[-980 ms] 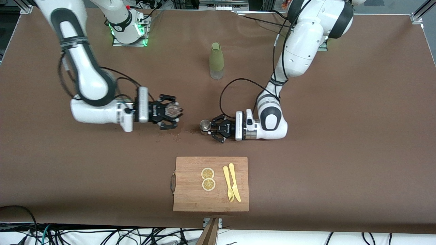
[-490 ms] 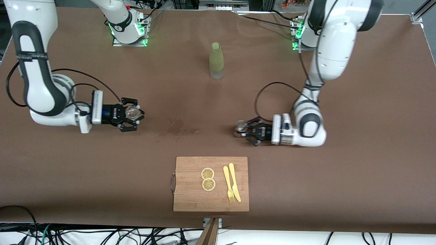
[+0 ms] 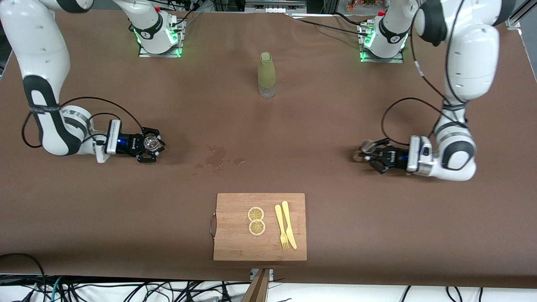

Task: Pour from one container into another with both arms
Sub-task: 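Turn the glass upright and carry it back while the left gripper returns the jigger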

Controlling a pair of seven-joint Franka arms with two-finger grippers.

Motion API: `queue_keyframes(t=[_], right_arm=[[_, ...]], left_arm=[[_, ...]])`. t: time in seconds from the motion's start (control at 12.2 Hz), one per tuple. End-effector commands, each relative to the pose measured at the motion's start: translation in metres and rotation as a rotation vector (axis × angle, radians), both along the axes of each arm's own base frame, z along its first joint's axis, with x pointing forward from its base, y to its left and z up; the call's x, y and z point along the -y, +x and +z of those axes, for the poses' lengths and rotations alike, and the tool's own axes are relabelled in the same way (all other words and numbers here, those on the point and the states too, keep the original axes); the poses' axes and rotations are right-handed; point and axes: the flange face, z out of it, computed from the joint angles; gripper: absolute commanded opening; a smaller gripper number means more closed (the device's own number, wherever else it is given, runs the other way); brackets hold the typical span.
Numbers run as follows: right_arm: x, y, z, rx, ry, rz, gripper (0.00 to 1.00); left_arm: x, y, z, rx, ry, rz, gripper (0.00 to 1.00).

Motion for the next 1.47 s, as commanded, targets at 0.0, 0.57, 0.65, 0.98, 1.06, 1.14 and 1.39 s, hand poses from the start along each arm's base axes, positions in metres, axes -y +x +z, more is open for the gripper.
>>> queue_keyframes(t=[0.0, 0.57, 0.65, 0.98, 1.06, 1.14, 1.39], right_arm=[[0.001, 0.002, -0.014, 0.037, 0.034, -0.019, 0.18], [-0.010, 0.010, -0.062, 0.094, 0.029, -0.011, 0.20], [-0.011, 0.011, -0.063, 0.108, 0.020, -0.008, 0.20], [-0.010, 0.012, -0.061, 0.107, 0.011, 0.002, 1.00], [-0.006, 0.012, -0.057, 0.106, -0.001, 0.015, 1.00], [-0.001, 0.011, -0.054, 0.106, -0.017, 0.030, 1.00], [0.031, 0.012, -0.038, 0.109, -0.115, 0.052, 1.00]], left_arm=[[-0.049, -0.018, 0.007, 0.049, 0.006, -0.029, 0.00], [-0.144, -0.068, -0.039, 0.169, -0.003, -0.033, 0.00], [-0.144, -0.070, -0.045, 0.182, -0.011, -0.036, 0.00], [-0.151, -0.079, -0.058, 0.204, -0.012, -0.037, 0.00], [-0.150, -0.083, -0.066, 0.191, -0.015, -0.035, 0.00], [-0.152, -0.085, -0.071, 0.183, -0.012, -0.032, 0.00], [-0.160, -0.092, -0.080, 0.161, 0.007, -0.022, 0.04]])
